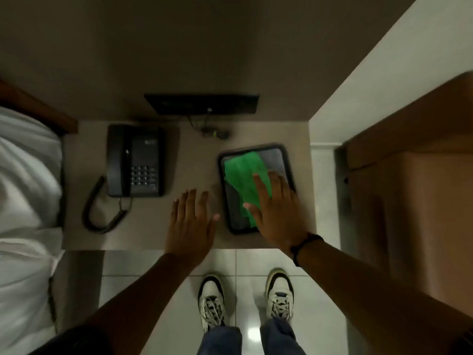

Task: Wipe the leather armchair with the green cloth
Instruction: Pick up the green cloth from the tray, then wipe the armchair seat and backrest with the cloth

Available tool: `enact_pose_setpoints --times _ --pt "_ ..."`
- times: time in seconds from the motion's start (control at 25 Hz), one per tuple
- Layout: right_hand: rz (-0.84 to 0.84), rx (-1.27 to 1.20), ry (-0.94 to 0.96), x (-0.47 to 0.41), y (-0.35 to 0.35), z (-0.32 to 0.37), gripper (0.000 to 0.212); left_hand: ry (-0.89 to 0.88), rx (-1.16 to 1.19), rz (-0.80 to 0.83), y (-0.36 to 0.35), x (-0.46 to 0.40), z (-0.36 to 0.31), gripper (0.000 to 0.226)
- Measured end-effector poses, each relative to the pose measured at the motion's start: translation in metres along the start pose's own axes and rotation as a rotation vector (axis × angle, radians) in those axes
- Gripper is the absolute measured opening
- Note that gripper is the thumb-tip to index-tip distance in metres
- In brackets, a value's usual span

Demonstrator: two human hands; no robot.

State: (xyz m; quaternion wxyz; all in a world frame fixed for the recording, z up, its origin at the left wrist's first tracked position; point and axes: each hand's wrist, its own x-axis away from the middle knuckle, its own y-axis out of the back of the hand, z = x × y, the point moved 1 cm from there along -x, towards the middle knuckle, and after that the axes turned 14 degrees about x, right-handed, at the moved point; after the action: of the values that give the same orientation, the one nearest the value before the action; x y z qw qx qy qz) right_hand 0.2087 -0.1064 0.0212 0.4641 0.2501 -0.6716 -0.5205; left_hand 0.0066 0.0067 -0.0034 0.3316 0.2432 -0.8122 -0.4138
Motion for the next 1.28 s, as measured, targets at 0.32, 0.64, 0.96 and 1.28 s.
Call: enact_pose_setpoints --times 0.32,0.64,0.96,1.28 --pt "-0.127 0.113 -0.129 -0.058 -0.084 0.028 0.073 -0.082 -0.023 -0.125 -0.073 -0.024 0.058 0.072" --pt "-0.154 -0.052 -0.236 -0.032 -0.036 0.010 0.059 -0.113 -0.045 -0.090 -0.031 -0.018 0.025 0.073" --pt "-0.018 -0.140 -0.699 0.225 0.036 -0.183 0.058 -0.468 0.031 -0.010 -0.024 0.021 -0.246 0.072" --pt "0.088 -0.076 -0.951 0.427 -0.115 -0.408 0.063 -0.694 0.034 0.157 -0.242 0.068 -0.489 0.070"
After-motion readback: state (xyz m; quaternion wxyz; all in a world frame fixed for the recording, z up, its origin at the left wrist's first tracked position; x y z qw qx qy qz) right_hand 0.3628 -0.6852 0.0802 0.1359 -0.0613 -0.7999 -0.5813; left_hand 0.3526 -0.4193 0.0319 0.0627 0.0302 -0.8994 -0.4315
